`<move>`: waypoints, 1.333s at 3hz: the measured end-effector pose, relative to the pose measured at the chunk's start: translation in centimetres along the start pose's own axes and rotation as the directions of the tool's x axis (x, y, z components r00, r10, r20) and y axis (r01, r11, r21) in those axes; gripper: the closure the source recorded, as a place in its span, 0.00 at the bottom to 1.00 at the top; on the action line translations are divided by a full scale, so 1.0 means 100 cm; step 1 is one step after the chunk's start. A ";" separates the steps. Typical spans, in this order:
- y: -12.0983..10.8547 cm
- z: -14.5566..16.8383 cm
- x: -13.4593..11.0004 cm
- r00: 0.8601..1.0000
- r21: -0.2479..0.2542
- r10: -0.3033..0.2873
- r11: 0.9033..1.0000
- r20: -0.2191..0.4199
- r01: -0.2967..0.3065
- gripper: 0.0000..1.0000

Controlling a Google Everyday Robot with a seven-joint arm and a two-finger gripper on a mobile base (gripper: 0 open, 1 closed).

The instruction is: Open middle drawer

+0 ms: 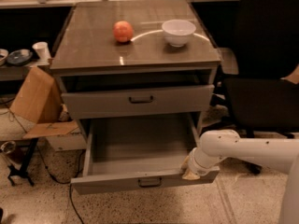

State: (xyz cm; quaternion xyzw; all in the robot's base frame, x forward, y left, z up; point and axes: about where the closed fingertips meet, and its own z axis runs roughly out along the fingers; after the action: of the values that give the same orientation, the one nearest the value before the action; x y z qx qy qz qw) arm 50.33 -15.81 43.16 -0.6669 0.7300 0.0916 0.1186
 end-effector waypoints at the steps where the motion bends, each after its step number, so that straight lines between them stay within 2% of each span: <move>1: 0.039 -0.001 0.018 1.000 -0.068 0.001 0.998 -0.011 -0.002 0.03; 2: 0.071 0.002 0.034 1.000 -0.131 -0.004 0.991 -0.024 0.001 0.00; 3: 0.080 0.003 0.040 0.999 -0.157 -0.009 0.988 -0.031 0.004 0.27; 4: 0.078 0.001 0.037 0.999 -0.159 -0.009 0.987 -0.031 0.004 0.50</move>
Offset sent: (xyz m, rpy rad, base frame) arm -0.1107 -0.0402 -0.0205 -0.0254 0.1941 0.0667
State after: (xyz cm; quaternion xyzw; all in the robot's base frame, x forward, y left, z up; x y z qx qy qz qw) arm 42.24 -18.58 41.79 -0.6781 0.7198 0.1386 0.0535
